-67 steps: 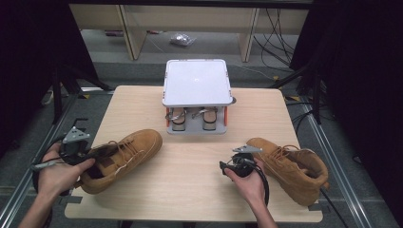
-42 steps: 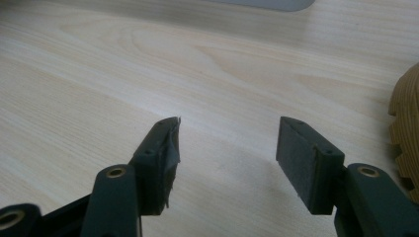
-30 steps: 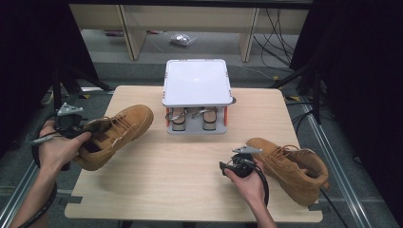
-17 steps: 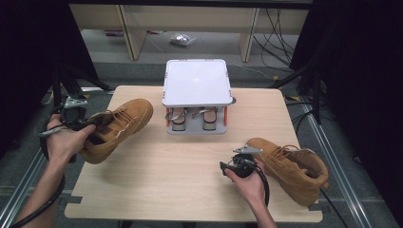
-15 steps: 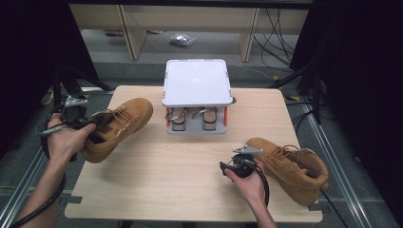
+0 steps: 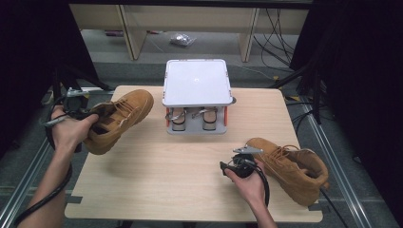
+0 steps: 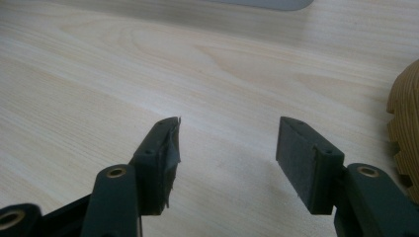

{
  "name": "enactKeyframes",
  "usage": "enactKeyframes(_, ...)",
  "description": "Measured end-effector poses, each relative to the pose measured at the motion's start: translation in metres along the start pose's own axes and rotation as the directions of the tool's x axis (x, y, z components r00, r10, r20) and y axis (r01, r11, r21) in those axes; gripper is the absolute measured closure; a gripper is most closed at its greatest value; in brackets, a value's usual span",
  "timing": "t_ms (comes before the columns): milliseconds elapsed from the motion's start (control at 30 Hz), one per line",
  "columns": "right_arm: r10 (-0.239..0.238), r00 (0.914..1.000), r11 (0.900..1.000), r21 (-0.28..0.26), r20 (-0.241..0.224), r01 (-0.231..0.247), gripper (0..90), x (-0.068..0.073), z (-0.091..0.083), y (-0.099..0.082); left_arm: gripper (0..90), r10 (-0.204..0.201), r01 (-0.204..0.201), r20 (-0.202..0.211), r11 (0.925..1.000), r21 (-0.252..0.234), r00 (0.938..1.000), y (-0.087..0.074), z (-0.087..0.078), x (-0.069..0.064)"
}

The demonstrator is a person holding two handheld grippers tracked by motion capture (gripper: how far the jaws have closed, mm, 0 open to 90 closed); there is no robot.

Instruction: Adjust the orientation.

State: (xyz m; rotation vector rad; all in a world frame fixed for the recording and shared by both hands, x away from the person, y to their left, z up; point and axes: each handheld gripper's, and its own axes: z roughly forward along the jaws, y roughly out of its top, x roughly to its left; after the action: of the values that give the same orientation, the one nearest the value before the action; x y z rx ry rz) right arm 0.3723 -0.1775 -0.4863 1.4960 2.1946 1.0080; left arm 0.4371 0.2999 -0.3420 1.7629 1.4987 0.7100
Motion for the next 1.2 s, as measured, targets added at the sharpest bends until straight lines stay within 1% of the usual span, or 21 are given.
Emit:
enactKeyframes(133, 0.029, 0.9996, 0.9994, 0.019, -0.004, -0.029, 42.9, 0.003, -0.002, 0.000, 84.5, 0.011, -0.011, -0.019, 0.9999, -0.010, 0.9998, 0.007, 0.001, -0.003)
enactKeyframes(167, 0.028, 0.9996, 0.9995, 0.016, -0.010, -0.028, 42.9, 0.002, -0.002, 0.000, 84.5, 0.013, -0.013, -0.025, 0.9999, -0.011, 0.9996, 0.008, 0.001, -0.003)
enactKeyframes(200, 0.058, 0.9983, 0.9981, 0.020, -0.004, -0.057, 42.9, 0.005, -0.003, 0.000, 84.5, 0.014, -0.014, -0.029, 0.9998, -0.012, 0.9995, 0.010, 0.001, -0.003)
enactKeyframes(233, 0.024, 0.9997, 0.9997, 0.010, -0.004, -0.024, 42.9, 0.002, -0.003, 0.000, 84.5, 0.011, -0.012, -0.030, 0.9999, -0.011, 0.9995, 0.012, 0.002, -0.003)
enactKeyframes(267, 0.010, 0.9999, 0.9999, -0.005, -0.005, -0.010, 42.9, 0.001, -0.002, 0.000, 84.6, 0.018, -0.019, -0.034, 0.9998, -0.011, 0.9992, 0.013, 0.002, -0.002)
enactKeyframes(433, -0.004, 1.0000, 0.9999, -0.015, -0.008, 0.004, 43.1, 0.000, -0.002, 0.000, 84.6, -0.003, 0.001, -0.052, 0.9993, -0.037, 0.9986, 0.020, 0.001, 0.001)
enactKeyframes(467, 0.003, 0.9999, 0.9999, -0.014, -0.012, -0.003, 43.1, 0.000, -0.002, 0.000, 84.5, 0.003, -0.005, -0.058, 0.9993, -0.037, 0.9983, 0.021, 0.001, 0.001)
enactKeyframes(533, -0.002, 0.9999, 0.9999, -0.015, -0.012, 0.002, 43.1, 0.000, -0.002, 0.001, 84.6, 0.004, -0.008, -0.067, 0.9988, -0.048, 0.9977, 0.023, 0.001, 0.000)
enactKeyframes(567, -0.001, 1.0000, 0.9999, -0.011, -0.003, 0.001, 43.1, 0.000, -0.003, 0.001, 84.6, 0.003, -0.007, -0.071, 0.9987, -0.050, 0.9975, 0.024, 0.000, 0.000)
enactKeyframes(600, 0.017, 0.9999, 0.9999, -0.002, 0.000, -0.017, 43.1, 0.002, -0.004, 0.000, 84.6, 0.007, -0.011, -0.073, 0.9987, -0.049, 0.9973, 0.025, 0.000, 0.000)
enactKeyframes(633, -0.001, 1.0000, 0.9999, -0.014, -0.008, 0.001, 43.1, 0.001, -0.002, 0.000, 84.6, 0.008, -0.011, -0.074, 0.9987, -0.051, 0.9972, 0.025, 0.001, -0.001)
enactKeyframes(700, -0.001, 1.0000, 0.9999, -0.010, -0.003, 0.001, 43.1, 0.001, -0.003, 0.000, 84.6, 0.005, -0.009, -0.075, 0.9985, -0.054, 0.9972, 0.027, 0.001, -0.002)
enactKeyframes(733, 0.000, 1.0000, 0.9999, -0.010, -0.002, 0.000, 43.1, 0.002, -0.003, 0.000, 84.6, 0.015, -0.019, -0.076, 0.9984, -0.052, 0.9970, 0.028, 0.002, -0.002)
enactKeyframes(833, -0.001, 1.0000, 1.0000, -0.009, -0.002, 0.001, 43.1, 0.002, -0.003, 0.000, 84.6, 0.015, -0.020, -0.082, 0.9979, -0.061, 0.9965, 0.031, 0.002, -0.004)
enactKeyframes(900, 0.001, 0.9999, 0.9998, -0.021, -0.014, -0.001, 43.1, 0.001, -0.001, 0.000, 84.6, 0.016, -0.022, -0.087, 0.9976, -0.066, 0.9961, 0.035, 0.001, -0.006)
enactKeyframes(933, 0.015, 0.9997, 0.9999, -0.007, -0.016, -0.015, 43.1, 0.002, -0.002, 0.000, 84.6, 0.015, -0.022, -0.089, 0.9974, -0.069, 0.9960, 0.037, 0.001, -0.007)
enactKeyframes(967, -0.001, 1.0000, 0.9999, -0.010, -0.006, 0.001, 43.1, 0.002, -0.002, 0.000, 84.6, 0.013, -0.020, -0.087, 0.9971, -0.073, 0.9962, 0.039, 0.001, -0.008)
enactKeyframes(1033, -0.001, 1.0000, 1.0000, -0.008, -0.003, 0.001, 43.1, 0.002, -0.002, 0.000, 84.6, 0.010, -0.016, -0.082, 0.9968, -0.079, 0.9966, 0.043, 0.000, -0.009)
enactKeyframes(1067, 0.001, 1.0000, 1.0000, -0.007, -0.004, -0.001, 43.1, 0.002, -0.002, 0.000, 84.6, 0.000, -0.006, -0.079, 0.9966, -0.082, 0.9969, 0.044, 0.000, -0.009)
enactKeyframes(1167, 0.033, 0.9994, 0.9995, 0.004, -0.009, -0.033, 43.2, 0.005, -0.004, 0.000, 84.6, -0.008, 0.002, -0.071, 0.9959, -0.090, 0.9974, 0.049, 0.001, -0.009)
enactKeyframes(1200, 0.025, 0.9996, 0.9997, 0.002, -0.008, -0.025, 43.1, 0.005, -0.004, 0.000, 84.6, -0.009, 0.003, -0.071, 0.9959, -0.091, 0.9974, 0.051, 0.002, -0.010)
